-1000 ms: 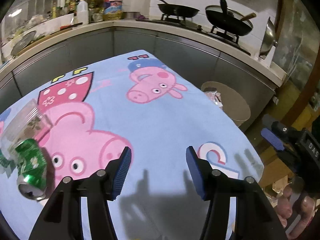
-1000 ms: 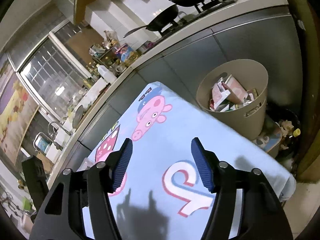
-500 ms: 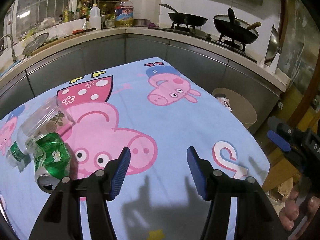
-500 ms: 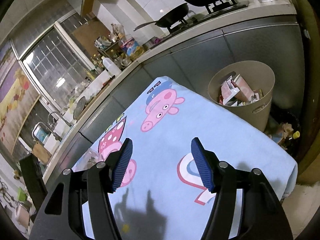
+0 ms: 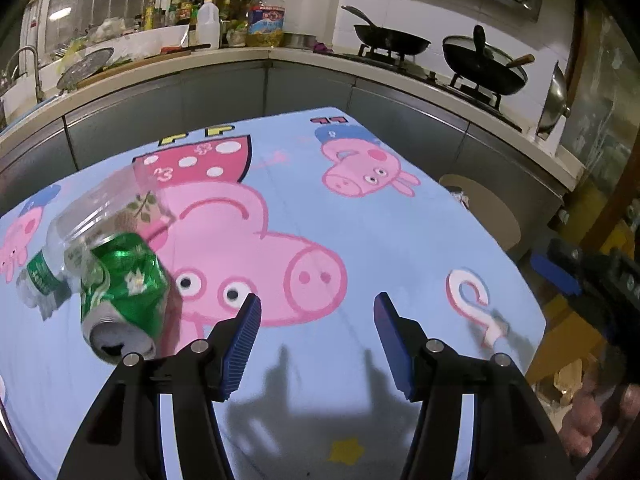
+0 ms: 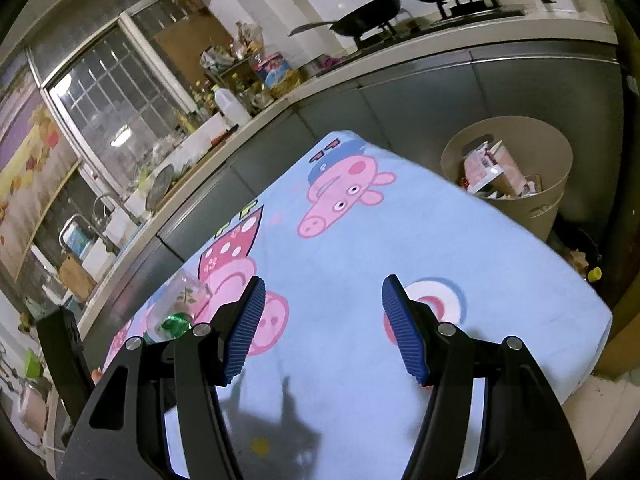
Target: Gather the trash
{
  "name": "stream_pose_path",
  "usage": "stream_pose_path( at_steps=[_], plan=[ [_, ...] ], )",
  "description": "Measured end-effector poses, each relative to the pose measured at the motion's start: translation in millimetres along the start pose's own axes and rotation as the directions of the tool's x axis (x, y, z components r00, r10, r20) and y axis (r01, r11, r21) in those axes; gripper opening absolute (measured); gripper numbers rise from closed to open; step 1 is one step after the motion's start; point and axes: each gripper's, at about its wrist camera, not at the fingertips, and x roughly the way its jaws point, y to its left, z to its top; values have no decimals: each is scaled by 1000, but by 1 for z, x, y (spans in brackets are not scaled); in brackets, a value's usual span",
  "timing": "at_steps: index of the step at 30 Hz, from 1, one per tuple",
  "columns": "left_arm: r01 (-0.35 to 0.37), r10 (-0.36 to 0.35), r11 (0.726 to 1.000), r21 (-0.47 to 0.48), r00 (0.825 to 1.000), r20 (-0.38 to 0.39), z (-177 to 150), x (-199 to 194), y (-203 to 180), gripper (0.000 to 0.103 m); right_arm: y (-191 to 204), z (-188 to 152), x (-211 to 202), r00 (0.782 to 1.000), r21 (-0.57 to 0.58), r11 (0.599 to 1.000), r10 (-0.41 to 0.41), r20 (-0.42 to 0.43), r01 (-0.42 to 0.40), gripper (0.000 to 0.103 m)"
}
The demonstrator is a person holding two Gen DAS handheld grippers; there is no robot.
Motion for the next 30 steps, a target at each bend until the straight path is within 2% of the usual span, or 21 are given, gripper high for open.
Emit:
stream_pose_path(
  at_steps=[6, 16, 23, 30],
  plan=[
    [14, -14, 1000, -10, 999, -35, -32, -2, 21, 59, 21, -14, 17, 999, -32, 999, 4, -54, -5, 61],
    [-14, 6, 988, -152, 999, -53, -84, -33, 96, 59, 62, -41, 50, 983, -70, 995, 52, -176, -65, 61],
    [-89, 75, 966, -241, 995, -67, -107, -51, 134, 59, 100, -60, 72, 960, -122, 983, 99, -260, -134, 61],
    [-91, 80, 951, -295, 996, -50, -115, -55, 149, 59, 115, -77, 85, 939, -166, 974, 93, -332, -155, 61]
  ],
)
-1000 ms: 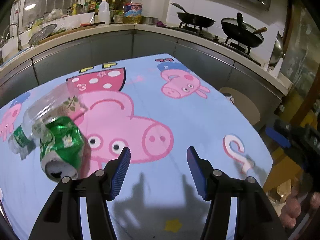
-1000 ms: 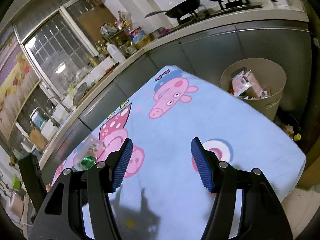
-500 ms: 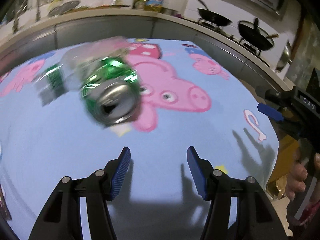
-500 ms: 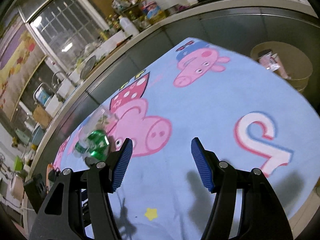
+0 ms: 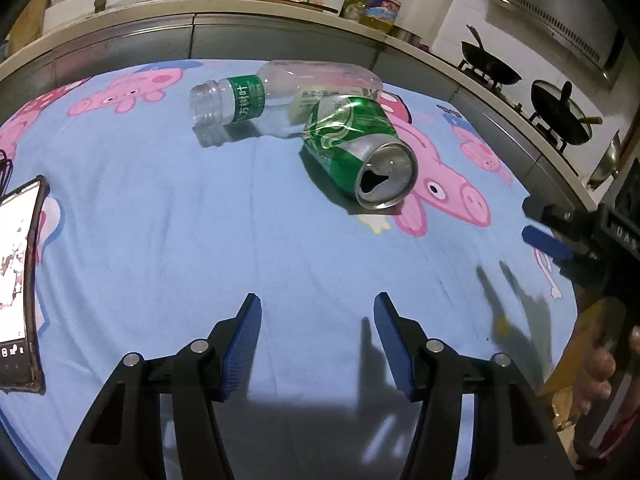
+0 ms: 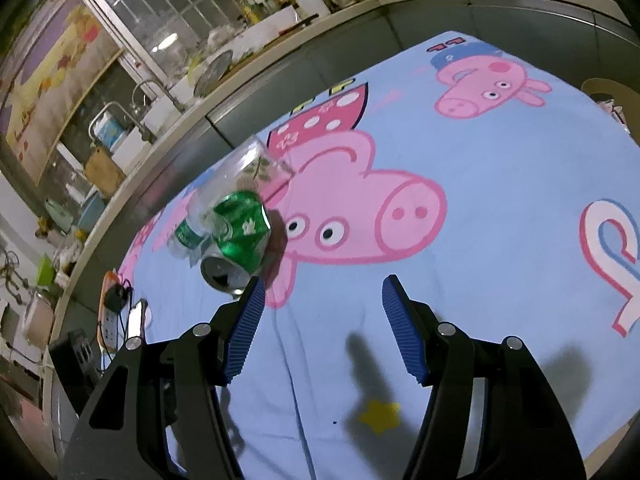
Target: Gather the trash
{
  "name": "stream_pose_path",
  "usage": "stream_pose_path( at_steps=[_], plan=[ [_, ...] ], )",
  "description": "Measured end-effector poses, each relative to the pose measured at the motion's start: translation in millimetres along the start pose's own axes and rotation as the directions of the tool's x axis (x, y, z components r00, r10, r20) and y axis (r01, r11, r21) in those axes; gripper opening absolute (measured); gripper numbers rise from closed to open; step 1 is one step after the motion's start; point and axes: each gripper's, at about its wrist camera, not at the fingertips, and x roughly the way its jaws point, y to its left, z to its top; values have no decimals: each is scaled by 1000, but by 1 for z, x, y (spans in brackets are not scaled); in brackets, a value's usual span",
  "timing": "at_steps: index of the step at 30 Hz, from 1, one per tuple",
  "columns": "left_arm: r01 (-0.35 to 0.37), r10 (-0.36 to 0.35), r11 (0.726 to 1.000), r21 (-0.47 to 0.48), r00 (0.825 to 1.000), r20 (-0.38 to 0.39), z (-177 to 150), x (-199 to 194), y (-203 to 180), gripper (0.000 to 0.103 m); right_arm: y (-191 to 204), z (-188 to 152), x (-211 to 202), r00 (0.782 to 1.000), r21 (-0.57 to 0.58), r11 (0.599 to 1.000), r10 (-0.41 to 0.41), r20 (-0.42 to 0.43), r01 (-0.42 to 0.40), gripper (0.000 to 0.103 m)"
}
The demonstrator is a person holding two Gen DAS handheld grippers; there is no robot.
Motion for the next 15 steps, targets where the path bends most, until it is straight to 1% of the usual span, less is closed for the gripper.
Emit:
stream_pose_path(
  at_steps=[7, 15],
  plan=[
    [19, -19, 1000, 8, 1000, 12, 6, 5, -1, 61, -1, 2, 9, 1000, 15, 1000, -10, -21, 11, 61],
    [40, -40, 999, -14, 999, 25, 14, 10, 2, 65, -5, -1, 30, 997, 8, 1000, -23, -76, 24, 61]
  ],
)
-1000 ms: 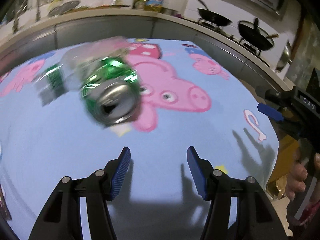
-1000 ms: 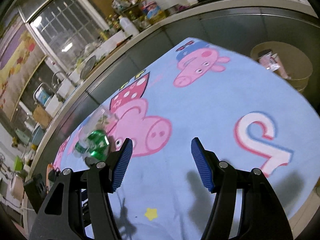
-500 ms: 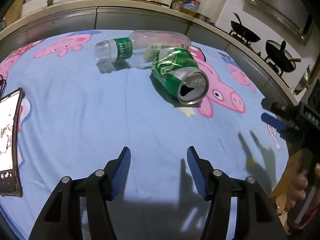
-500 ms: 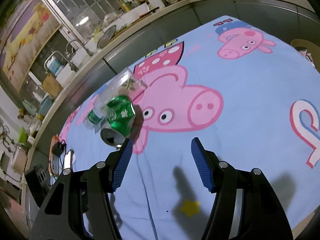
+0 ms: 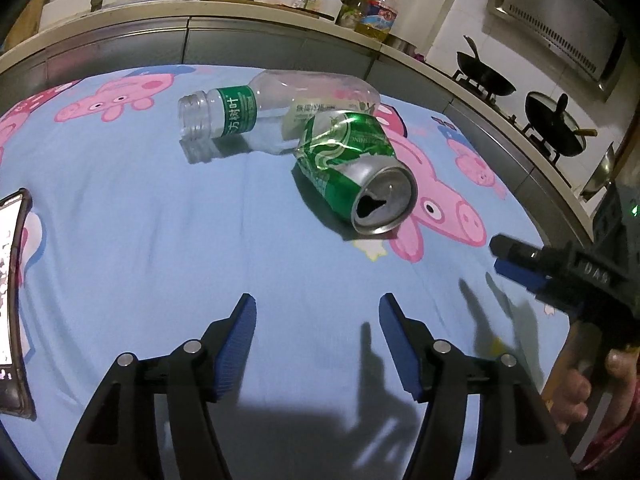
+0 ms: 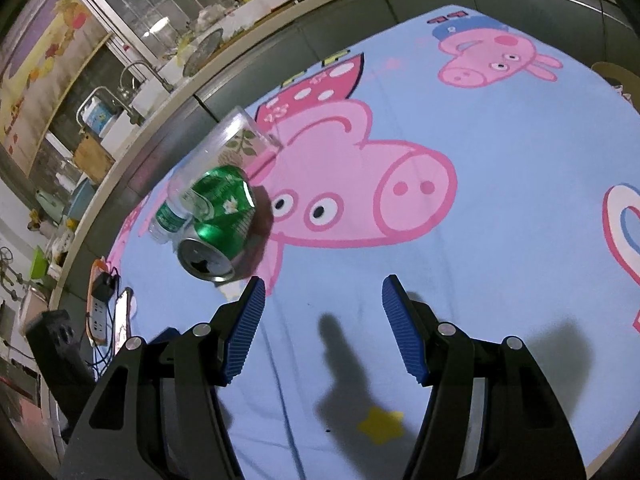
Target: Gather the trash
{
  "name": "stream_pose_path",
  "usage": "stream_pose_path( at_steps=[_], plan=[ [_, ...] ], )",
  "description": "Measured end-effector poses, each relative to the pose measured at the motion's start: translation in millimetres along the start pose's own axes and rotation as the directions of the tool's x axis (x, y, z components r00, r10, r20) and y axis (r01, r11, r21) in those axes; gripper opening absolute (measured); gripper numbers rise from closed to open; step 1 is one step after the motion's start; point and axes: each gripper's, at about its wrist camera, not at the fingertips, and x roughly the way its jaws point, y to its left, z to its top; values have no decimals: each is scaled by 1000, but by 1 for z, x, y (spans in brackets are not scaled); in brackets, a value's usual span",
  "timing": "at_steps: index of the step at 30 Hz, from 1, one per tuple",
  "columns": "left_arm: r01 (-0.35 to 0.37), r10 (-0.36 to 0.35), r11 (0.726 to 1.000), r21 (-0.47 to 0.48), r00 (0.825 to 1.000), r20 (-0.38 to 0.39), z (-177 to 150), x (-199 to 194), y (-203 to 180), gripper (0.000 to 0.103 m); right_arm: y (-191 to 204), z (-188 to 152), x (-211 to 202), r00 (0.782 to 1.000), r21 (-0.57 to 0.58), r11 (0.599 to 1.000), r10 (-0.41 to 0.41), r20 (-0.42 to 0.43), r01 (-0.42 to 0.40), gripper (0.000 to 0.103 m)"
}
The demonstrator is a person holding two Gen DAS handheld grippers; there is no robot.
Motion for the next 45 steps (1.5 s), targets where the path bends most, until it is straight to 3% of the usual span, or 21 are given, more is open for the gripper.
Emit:
stream_pose_path(
  at_steps=[6, 14, 19, 24, 33, 45],
  plan=[
    [13, -13, 1000, 0, 1000, 2, 8, 6, -2, 75, -9, 0, 13, 999, 12, 1000, 4, -38, -4, 61],
    [34, -34, 999, -2, 999, 2, 12, 10, -3, 83, -11, 8, 18, 999, -1, 999, 37, -27, -37, 64],
    [74, -74, 997, -12, 997, 1, 14, 11, 1, 88, -19, 18, 23, 995, 46, 994, 97, -34, -95, 66],
    [62, -62, 997, 35, 998, 0, 12, 14, -6, 94, -30, 30, 29, 984, 133, 977, 172, -37, -166, 66],
    [89, -89, 996, 23, 996, -3, 13, 14, -3, 95, -29, 29, 29, 983, 127, 976, 181, -28, -176, 67],
    [113, -113, 993, 20, 994, -6, 12, 11, -2, 96, -30, 27, 31, 974, 108, 969, 227, -18, -223, 76]
  ],
)
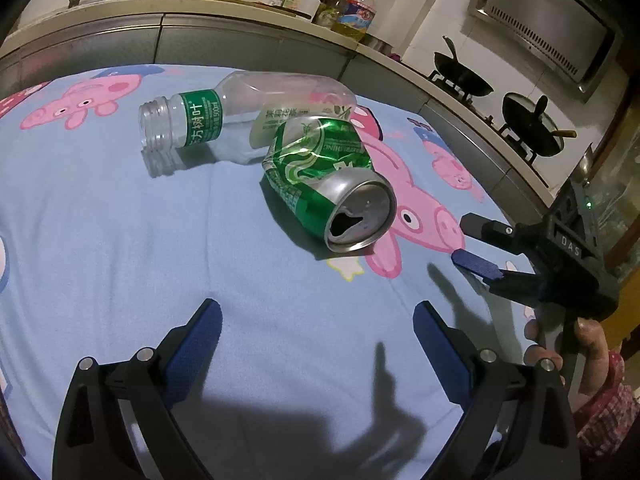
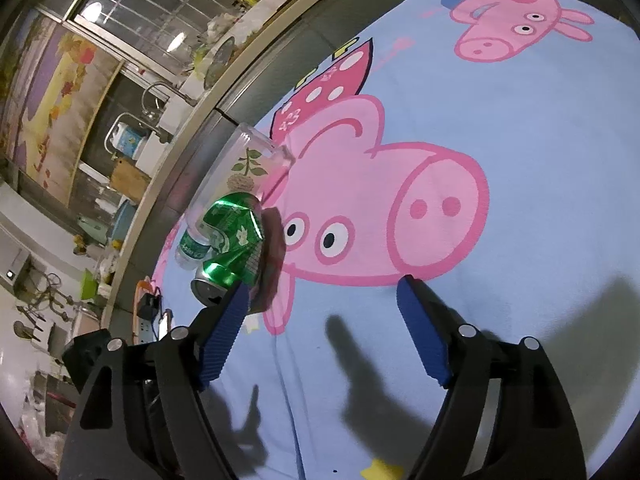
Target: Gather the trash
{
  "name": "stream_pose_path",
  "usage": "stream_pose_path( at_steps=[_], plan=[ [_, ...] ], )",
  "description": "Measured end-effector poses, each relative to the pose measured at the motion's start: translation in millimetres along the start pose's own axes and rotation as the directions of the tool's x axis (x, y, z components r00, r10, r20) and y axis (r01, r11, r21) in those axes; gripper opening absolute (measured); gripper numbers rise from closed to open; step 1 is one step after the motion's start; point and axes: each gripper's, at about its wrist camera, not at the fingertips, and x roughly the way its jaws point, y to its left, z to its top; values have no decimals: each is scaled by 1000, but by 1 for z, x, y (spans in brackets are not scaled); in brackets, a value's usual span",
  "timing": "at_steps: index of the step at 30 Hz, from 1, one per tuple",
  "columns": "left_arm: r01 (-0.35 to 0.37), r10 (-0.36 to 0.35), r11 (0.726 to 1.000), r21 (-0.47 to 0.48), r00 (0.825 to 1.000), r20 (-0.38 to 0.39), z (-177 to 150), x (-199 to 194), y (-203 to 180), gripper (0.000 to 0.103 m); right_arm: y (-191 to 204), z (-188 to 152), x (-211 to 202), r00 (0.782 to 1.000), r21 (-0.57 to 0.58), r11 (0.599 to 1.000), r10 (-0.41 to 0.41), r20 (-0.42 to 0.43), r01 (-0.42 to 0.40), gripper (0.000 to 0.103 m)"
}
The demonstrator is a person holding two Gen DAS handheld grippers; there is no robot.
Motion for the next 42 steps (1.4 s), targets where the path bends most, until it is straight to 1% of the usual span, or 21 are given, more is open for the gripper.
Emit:
stream_pose_path(
  at_steps=[4, 14, 16, 18, 21, 22, 23, 24, 26, 27, 28, 29, 31, 34, 35, 36, 39, 42],
  plan=[
    [-3, 3, 1000, 7, 1000, 1, 0, 0, -1, 97, -1, 0, 0, 1000, 2, 1000, 11, -3, -11, 76],
    [-12, 12, 1000, 22, 1000, 1, 0, 1, -4, 97, 0, 0, 0, 1000, -7, 1000, 9, -11, -9, 76],
    [-9, 9, 1000, 20, 1000, 1, 1, 2, -3, 97, 0, 4, 1, 999, 1, 1000, 3, -33, -3, 76],
    [-2, 2, 1000, 16, 1000, 2, 1, 1, -3, 97, 2, 12, 6, 997, 1, 1000, 7, -77, -7, 76],
    [15, -15, 1000, 3, 1000, 3, 0, 0, -1, 97, 4, 23, 17, 992, 0, 999, 34, -123, -34, 73],
    [20, -20, 1000, 0, 1000, 4, 0, -1, 0, 97, 5, 26, 20, 990, -7, 999, 39, -132, -40, 70],
    [26, -26, 1000, -3, 1000, 4, 0, -1, 1, 97, 5, 29, 23, 989, -8, 999, 43, -139, -44, 70],
    [30, -30, 1000, -5, 1000, 4, 0, -1, 2, 97, 4, 34, 27, 987, 9, 999, 54, -148, -53, 66],
    [38, -38, 999, -8, 999, 4, 0, -2, 3, 97, 2, 41, 31, 985, 42, 997, 68, -158, -62, 66],
    [42, -42, 999, -10, 999, 4, 0, -2, 3, 97, 2, 45, 34, 982, 53, 996, 79, -169, -71, 56],
    [45, -45, 999, -12, 999, 5, 0, -2, 4, 97, 1, 48, 40, 977, 72, 994, 91, -195, -78, 49],
    [49, -49, 999, -14, 999, 5, 0, -2, 4, 97, -2, 49, 45, 973, 101, 991, 111, -204, -92, 48],
    [50, -50, 999, -14, 999, 6, 0, -2, 5, 97, -3, 52, 52, 966, 146, 982, 150, -211, -120, 47],
    [55, -55, 998, -18, 998, 8, 0, -3, 7, 97, 1, 58, 64, 958, 146, 978, 177, -225, -147, 47],
    [61, -61, 998, -22, 998, 8, 0, -3, 8, 97, 1, 59, 68, 953, 153, 975, 192, -233, -159, 45],
    [67, -67, 997, -27, 998, 7, 0, -3, 10, 97, 2, 61, 72, 949, 164, 971, 211, -236, -175, 44],
    [77, -77, 997, -31, 997, 9, 0, -5, 13, 97, 11, 62, 81, 939, 161, 968, 229, -258, -192, 46],
    [81, -80, 996, -31, 997, 11, -1, -6, 15, 97, 20, 62, 88, 932, 134, 971, 229, -280, -198, 50]
  ],
)
